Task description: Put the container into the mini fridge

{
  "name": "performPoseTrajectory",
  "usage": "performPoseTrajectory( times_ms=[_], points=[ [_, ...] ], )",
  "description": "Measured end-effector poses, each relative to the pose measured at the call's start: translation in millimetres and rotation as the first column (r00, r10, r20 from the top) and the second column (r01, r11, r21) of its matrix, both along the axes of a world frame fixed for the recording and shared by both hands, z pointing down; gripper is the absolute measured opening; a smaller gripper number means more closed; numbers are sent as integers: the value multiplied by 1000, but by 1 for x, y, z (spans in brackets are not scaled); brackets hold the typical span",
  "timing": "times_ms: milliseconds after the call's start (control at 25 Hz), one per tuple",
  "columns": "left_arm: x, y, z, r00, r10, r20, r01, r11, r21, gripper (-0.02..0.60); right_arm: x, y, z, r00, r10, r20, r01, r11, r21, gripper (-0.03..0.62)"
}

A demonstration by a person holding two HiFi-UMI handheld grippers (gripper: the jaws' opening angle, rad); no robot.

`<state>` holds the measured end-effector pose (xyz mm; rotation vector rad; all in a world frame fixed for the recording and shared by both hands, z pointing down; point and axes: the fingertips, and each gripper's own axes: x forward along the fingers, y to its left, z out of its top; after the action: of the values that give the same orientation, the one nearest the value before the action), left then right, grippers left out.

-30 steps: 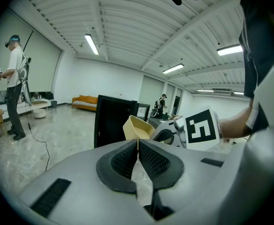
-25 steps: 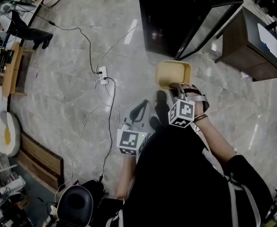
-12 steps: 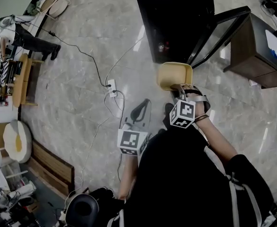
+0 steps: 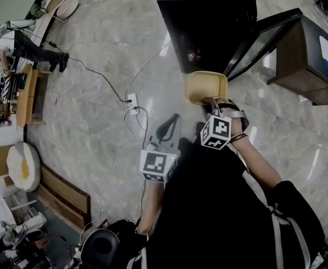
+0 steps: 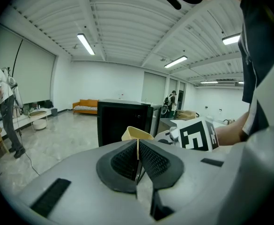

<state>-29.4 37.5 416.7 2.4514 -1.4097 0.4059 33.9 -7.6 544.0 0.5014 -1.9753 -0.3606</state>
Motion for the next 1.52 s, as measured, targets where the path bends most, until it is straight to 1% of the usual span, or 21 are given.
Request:
performPoseTrajectory(
  times_ms=[240, 440, 600, 760, 920, 1160, 1320, 1400, 1520],
  points=[
    [-5, -12, 4, 1000, 0, -2, 0, 1000, -19, 41, -8, -10, 5, 1000, 8, 11, -7, 999, -35, 25],
    [-11, -32, 10, 1000, 21, -15, -22, 999, -35, 41, -15, -22, 11, 1000, 24, 7, -24, 998, -58, 25],
    [-18, -58, 6, 998, 58, -16, -58, 998, -26, 41, -21, -44, 6, 999, 46, -3, -46, 997, -56, 25],
    [-26, -87, -3, 995, 97, -25, -97, 995, -4, 41, -26, -72, -1, 996, 93, -11, -94, 994, -58, 26],
    [-35, -109, -4, 990, 139, -37, -139, 990, 11, 41, -35, -89, -6, 991, 134, -13, -135, 989, -56, 26],
    [-49, -135, 0, 978, 203, -51, -202, 979, 27, 41, -43, -110, 4, 983, 180, -44, -183, 981, -59, 26],
    [-61, -148, 4, 969, 238, -61, -237, 971, 30, 41, -51, -122, 13, 971, 233, -51, -236, 968, -81, 26],
    [-68, -152, 7, 965, 255, -54, -254, 967, 31, 41, -56, -127, 17, 967, 247, -57, -252, 964, -85, 28],
    [-78, -157, 12, 962, 271, -19, -270, 962, 32, 41, -62, -134, 24, 964, 258, -68, -263, 961, -89, 28]
  ],
)
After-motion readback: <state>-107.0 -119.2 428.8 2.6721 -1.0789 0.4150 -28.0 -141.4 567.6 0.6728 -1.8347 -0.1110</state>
